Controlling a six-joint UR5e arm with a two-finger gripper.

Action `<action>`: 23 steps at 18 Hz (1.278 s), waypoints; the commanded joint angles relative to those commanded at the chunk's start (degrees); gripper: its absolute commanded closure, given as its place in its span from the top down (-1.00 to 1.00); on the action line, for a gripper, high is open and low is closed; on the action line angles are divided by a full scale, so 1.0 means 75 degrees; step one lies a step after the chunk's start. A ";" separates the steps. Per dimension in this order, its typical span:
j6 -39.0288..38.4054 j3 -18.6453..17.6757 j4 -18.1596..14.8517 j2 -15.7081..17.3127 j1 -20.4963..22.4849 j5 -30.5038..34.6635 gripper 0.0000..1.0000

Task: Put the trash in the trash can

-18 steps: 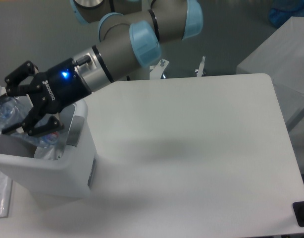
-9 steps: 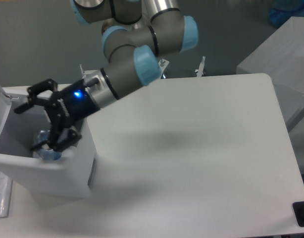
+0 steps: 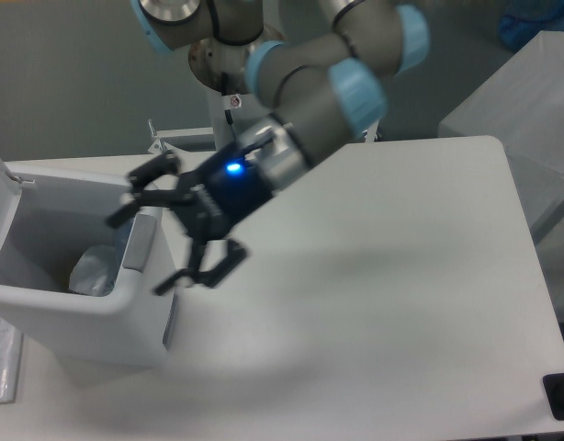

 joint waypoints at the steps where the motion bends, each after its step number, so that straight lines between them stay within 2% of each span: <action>1: -0.0012 0.0070 0.0000 -0.0011 0.0071 0.0012 1.00; 6: 0.0011 -0.0093 0.0012 -0.0585 0.0938 0.0035 1.00; 9: 0.0023 0.0023 0.0035 -0.0866 0.1126 0.0396 1.00; 12: 0.0175 0.0339 0.0047 -0.0972 0.1150 0.2371 1.00; 14: 0.0246 0.0841 0.0012 -0.1194 0.1080 0.4104 1.00; 17: 0.0281 0.1101 0.0000 -0.1429 0.0566 0.6275 1.00; 20: 0.0293 0.1417 -0.0105 -0.1721 0.0143 0.7824 1.00; 22: 0.0305 0.1535 -0.0420 -0.1839 0.0026 0.8737 1.00; 23: 0.0339 0.1547 -0.0619 -0.1921 -0.0207 0.9334 1.00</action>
